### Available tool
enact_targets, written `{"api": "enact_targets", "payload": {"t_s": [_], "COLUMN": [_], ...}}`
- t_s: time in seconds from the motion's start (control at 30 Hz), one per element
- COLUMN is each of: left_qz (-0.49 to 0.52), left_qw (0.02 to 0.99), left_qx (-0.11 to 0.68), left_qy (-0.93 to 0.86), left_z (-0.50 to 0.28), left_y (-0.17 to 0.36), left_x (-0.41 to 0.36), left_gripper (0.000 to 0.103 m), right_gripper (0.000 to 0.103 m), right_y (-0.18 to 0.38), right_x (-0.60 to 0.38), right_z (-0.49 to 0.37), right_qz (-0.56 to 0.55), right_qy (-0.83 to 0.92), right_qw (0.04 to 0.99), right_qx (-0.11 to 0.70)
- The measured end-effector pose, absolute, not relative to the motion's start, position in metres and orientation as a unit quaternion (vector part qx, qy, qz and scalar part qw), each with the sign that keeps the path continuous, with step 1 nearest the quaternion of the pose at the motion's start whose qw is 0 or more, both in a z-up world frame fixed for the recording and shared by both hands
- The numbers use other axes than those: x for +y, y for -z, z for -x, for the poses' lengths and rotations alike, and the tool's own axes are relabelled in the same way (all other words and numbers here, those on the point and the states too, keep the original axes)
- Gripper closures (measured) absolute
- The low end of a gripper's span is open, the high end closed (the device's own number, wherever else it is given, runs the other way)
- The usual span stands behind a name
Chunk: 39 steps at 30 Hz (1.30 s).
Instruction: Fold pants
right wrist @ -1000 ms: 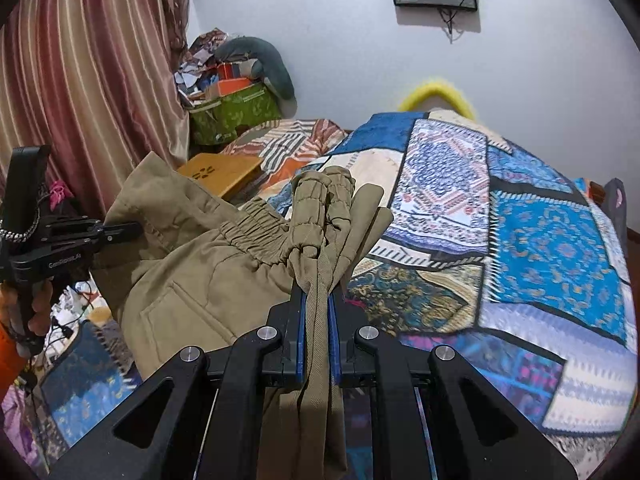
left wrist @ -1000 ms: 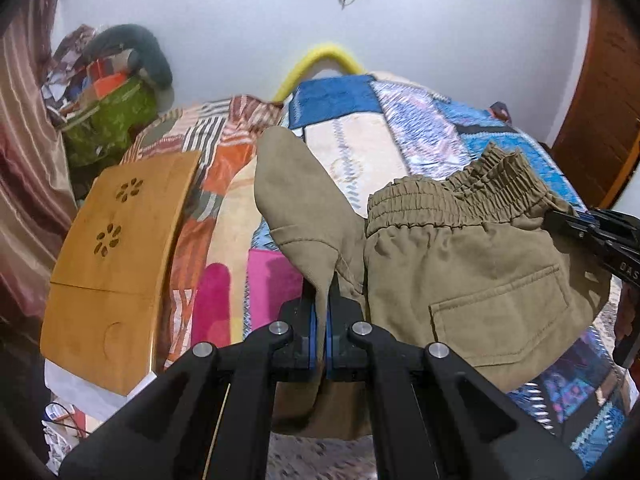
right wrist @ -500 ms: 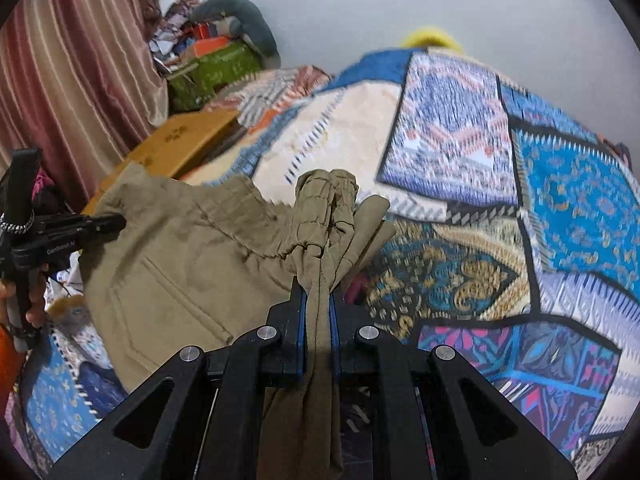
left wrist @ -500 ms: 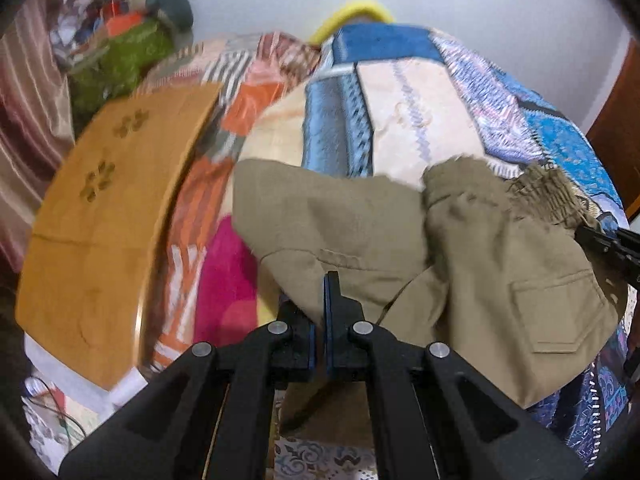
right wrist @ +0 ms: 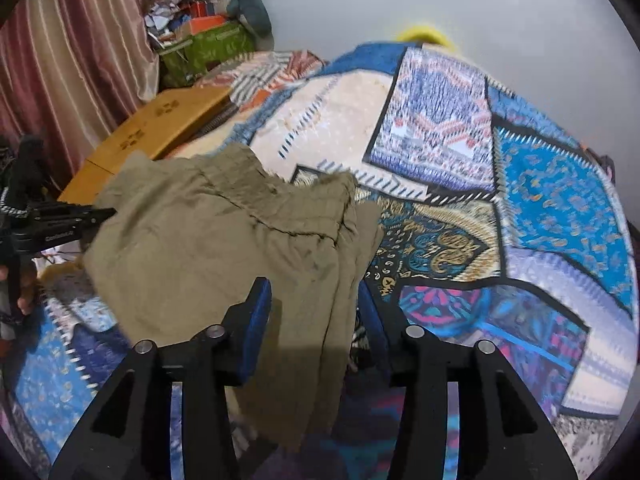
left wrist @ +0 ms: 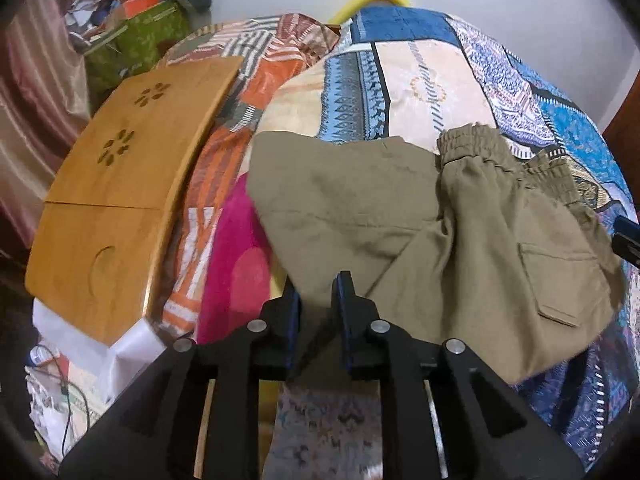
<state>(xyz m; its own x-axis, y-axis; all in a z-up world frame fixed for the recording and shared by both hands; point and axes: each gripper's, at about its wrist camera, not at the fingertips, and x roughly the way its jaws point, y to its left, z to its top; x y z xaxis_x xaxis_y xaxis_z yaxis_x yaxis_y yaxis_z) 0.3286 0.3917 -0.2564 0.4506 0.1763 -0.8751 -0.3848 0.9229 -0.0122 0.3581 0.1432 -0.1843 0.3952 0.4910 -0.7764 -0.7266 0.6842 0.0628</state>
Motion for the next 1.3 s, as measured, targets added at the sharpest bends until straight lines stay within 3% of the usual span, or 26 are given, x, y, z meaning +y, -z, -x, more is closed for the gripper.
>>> {"api": "enact_targets", "payload": {"t_s": [0.27, 0.37, 0.77, 1.13, 1.17, 1.3], "left_qz": [0.066, 0.042, 0.044, 0.035, 0.034, 0.016], "left_qw": [0.881, 0.903, 0.964, 0.986, 0.986, 0.989], "left_qx": [0.439, 0.397, 0.237, 0.127, 0.122, 0.096], "left_qy": [-0.163, -0.157, -0.114, -0.107, -0.107, -0.109], "left_z": [-0.276, -0.249, -0.121, -0.017, -0.012, 0.014], "left_y": [0.177, 0.139, 0.013, -0.039, -0.04, -0.043], "left_x": [0.341, 0.309, 0.204, 0.148, 0.146, 0.129], "left_gripper": [0.086, 0.077, 0.074, 0.065, 0.061, 0.038], "right_gripper": [0.061, 0.061, 0.061, 0.061, 0.06, 0.039], "right_y": [0.107, 0.08, -0.01, -0.037, -0.037, -0.031], "right_x": [0.105, 0.089, 0.02, -0.013, -0.014, -0.02], "right_z": [-0.298, -0.273, -0.158, -0.083, -0.079, -0.07], "right_qz": [0.117, 0.101, 0.06, 0.02, 0.019, 0.007], "right_qy": [-0.402, -0.408, -0.429, -0.453, -0.451, -0.44], "right_qw": [0.847, 0.857, 0.884, 0.886, 0.887, 0.894], "right_qx": [0.328, 0.299, 0.177, 0.097, 0.094, 0.086]}}
